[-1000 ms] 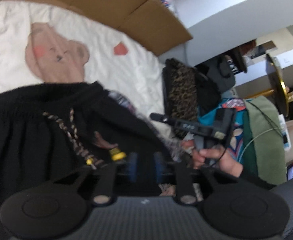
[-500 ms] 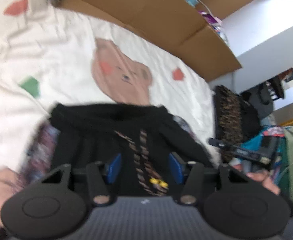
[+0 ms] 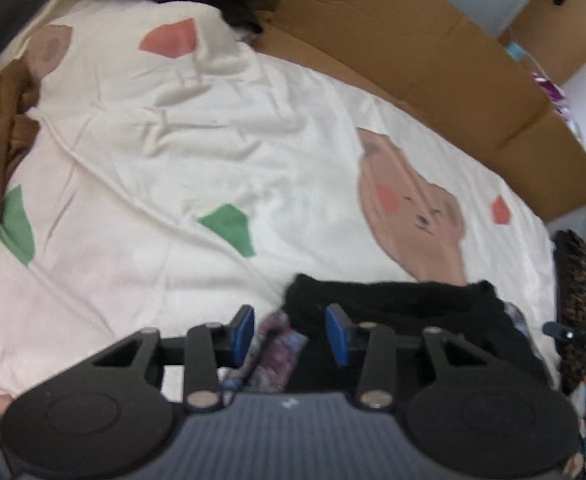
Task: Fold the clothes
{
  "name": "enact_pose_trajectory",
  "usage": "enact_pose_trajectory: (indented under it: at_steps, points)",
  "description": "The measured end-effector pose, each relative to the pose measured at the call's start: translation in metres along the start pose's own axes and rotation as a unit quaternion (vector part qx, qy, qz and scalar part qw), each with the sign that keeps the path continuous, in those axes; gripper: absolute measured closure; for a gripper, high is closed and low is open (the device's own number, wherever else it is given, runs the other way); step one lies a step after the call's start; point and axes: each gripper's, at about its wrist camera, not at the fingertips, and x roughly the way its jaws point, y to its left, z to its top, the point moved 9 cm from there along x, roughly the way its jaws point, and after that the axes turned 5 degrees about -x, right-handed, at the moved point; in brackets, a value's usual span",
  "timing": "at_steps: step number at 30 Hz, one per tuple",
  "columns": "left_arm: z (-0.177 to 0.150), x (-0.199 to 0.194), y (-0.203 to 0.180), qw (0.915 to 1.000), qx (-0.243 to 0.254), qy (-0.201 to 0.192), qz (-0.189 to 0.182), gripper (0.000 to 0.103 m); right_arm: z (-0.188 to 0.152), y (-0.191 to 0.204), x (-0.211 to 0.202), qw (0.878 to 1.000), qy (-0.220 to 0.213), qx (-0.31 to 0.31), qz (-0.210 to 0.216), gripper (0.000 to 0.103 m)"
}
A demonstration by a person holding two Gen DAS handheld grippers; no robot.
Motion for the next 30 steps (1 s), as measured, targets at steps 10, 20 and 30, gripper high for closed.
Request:
enact_pose_trajectory:
  at_steps: [10,20,30]
  points:
    - [0.003,0.020,0.016,0.9993,0.007,-0.011,0.034,0.063,0.027,-0.008,0.036,0.998,0.016,-0.043,-0.044,0.056]
    - [-0.007,0.034,0.026,0.9995,-0.020,0.009,0.023,0.078,0.037,-0.004,0.073,0.994,0.043,-0.082,-0.059,0.056]
    - [-0.023,0.045,0.026,0.9990,-0.003,0.024,0.038,0.083,0.016,0.000,0.088,0.990,0.061,-0.110,-0.070,0.057]
